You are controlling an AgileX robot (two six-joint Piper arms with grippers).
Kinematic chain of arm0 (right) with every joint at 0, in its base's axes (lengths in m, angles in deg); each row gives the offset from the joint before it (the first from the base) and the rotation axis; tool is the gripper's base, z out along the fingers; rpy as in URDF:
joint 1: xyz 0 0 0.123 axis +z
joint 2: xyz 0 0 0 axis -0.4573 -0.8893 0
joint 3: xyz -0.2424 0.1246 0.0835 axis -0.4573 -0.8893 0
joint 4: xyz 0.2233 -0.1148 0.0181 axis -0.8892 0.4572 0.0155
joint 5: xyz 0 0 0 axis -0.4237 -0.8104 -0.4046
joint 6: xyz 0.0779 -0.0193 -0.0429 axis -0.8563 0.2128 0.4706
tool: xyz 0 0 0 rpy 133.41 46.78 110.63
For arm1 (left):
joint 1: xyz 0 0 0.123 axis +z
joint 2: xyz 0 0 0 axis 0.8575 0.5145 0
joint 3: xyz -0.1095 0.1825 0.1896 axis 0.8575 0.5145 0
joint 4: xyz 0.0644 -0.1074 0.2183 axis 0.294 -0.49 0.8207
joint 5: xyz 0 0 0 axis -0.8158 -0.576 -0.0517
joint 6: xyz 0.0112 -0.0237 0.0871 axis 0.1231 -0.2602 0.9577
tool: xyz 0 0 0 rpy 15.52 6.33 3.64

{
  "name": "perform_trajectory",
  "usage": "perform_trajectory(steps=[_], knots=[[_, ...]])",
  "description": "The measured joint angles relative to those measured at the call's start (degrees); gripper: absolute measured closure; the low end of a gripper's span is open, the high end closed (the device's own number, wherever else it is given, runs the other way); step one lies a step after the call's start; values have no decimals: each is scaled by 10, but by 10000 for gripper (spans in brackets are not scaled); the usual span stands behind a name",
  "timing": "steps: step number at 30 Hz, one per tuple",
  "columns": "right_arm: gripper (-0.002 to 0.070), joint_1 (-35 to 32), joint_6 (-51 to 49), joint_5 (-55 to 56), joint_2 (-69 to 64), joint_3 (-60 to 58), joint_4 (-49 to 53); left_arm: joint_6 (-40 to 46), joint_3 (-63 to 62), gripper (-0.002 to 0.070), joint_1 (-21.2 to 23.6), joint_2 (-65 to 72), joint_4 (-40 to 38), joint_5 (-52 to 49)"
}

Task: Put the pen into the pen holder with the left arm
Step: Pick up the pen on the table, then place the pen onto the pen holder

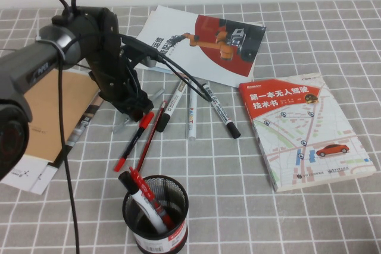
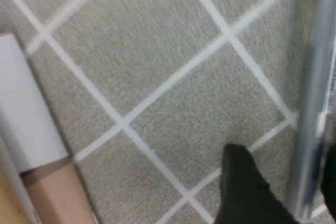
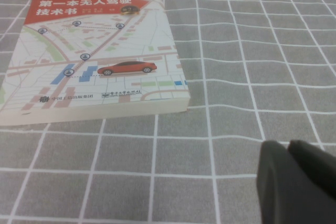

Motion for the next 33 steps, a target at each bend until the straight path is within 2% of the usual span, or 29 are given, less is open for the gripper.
perform_trajectory(steps=[5, 9, 12, 14, 24, 29, 33], knots=[[691, 0, 0, 0, 0, 0, 0, 1, -1, 412, 0, 2, 0, 0], [691, 0, 0, 0, 0, 0, 0, 1, -4, 490, 0, 3, 3, -8], [691, 0, 0, 0, 0, 0, 0, 1, -6, 592, 0, 5, 5, -17], [691, 0, 0, 0, 0, 0, 0, 2, -6, 625, 0, 5, 6, -24], [691, 0, 0, 0, 0, 0, 0, 2, -10, 629, 0, -14, -3, -61], [691, 0, 0, 0, 0, 0, 0, -19, -10, 629, 0, -96, -19, -68], [691, 0, 0, 0, 0, 0, 0, -27, -2, 629, 0, -183, -68, -69]])
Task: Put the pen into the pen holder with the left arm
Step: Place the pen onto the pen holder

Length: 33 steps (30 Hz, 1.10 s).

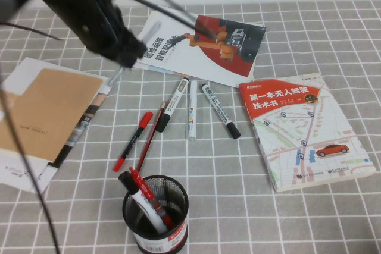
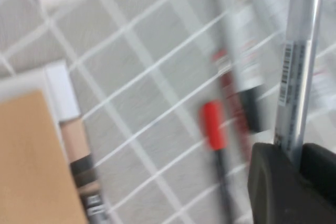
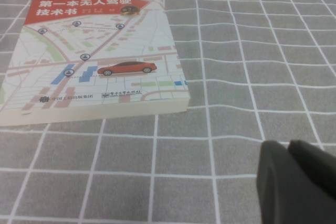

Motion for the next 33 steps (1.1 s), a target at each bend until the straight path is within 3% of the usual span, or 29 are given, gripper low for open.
perform_trajectory(steps=[7, 18, 23, 28, 33], knots=[[691, 0, 0, 0, 0, 0, 0, 0, 145, 629, 0, -192, -72, 112], [691, 0, 0, 0, 0, 0, 0, 11, 548, 629, 0, -503, -105, 433], [691, 0, 0, 0, 0, 0, 0, 60, 667, 629, -5, -586, -165, 490], [691, 0, 0, 0, 0, 0, 0, 108, 729, 629, -33, -632, -240, 527], [691, 0, 0, 0, 0, 0, 0, 142, 806, 629, -89, -671, -297, 632]])
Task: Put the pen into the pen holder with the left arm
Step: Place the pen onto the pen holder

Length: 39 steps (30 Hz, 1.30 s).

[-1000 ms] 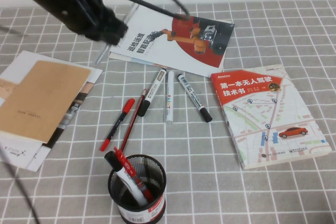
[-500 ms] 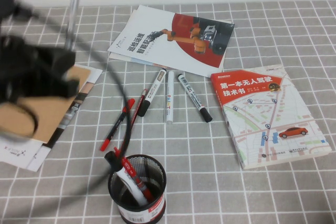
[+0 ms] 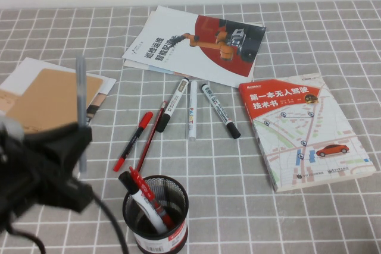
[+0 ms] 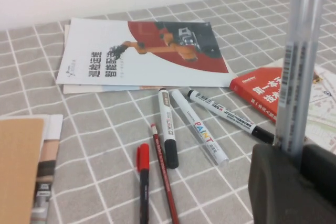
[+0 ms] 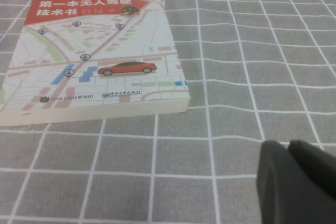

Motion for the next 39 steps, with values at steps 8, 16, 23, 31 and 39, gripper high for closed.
perform_trajectory(steps=[8, 16, 23, 31, 39], knots=[[691, 0, 0, 0, 0, 0, 0, -12, 100, 629, -145, -13, -4, 173], [691, 0, 0, 0, 0, 0, 0, -183, 165, 629, -243, -11, 154, 355], [692, 0, 0, 0, 0, 0, 0, -268, 196, 629, -245, 35, 214, 415], [691, 0, 0, 0, 0, 0, 0, -346, 196, 629, -245, 135, 314, 488], [692, 0, 0, 0, 0, 0, 0, -372, 196, 629, -245, 218, 339, 588]])
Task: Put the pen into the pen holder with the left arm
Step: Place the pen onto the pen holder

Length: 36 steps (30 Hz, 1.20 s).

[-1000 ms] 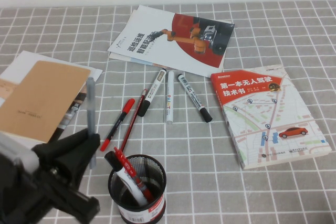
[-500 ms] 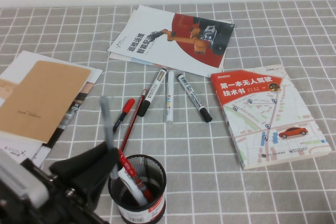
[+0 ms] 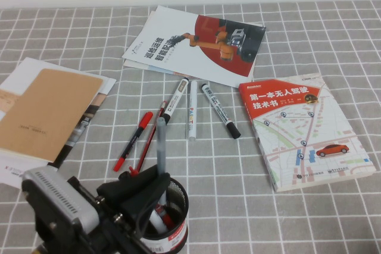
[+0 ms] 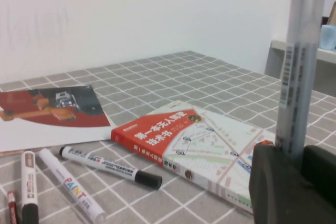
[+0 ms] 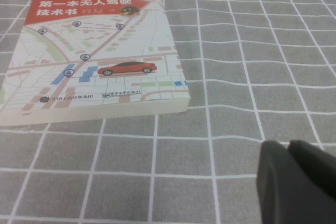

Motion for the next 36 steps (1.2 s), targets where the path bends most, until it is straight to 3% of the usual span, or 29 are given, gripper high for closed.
perform_trajectory(steps=[14, 36], knots=[[691, 0, 0, 0, 0, 0, 0, -1, 0, 629, 0, 76, -42, 55], [691, 0, 0, 0, 0, 0, 0, -27, -1, 625, 0, 160, -44, 97]])
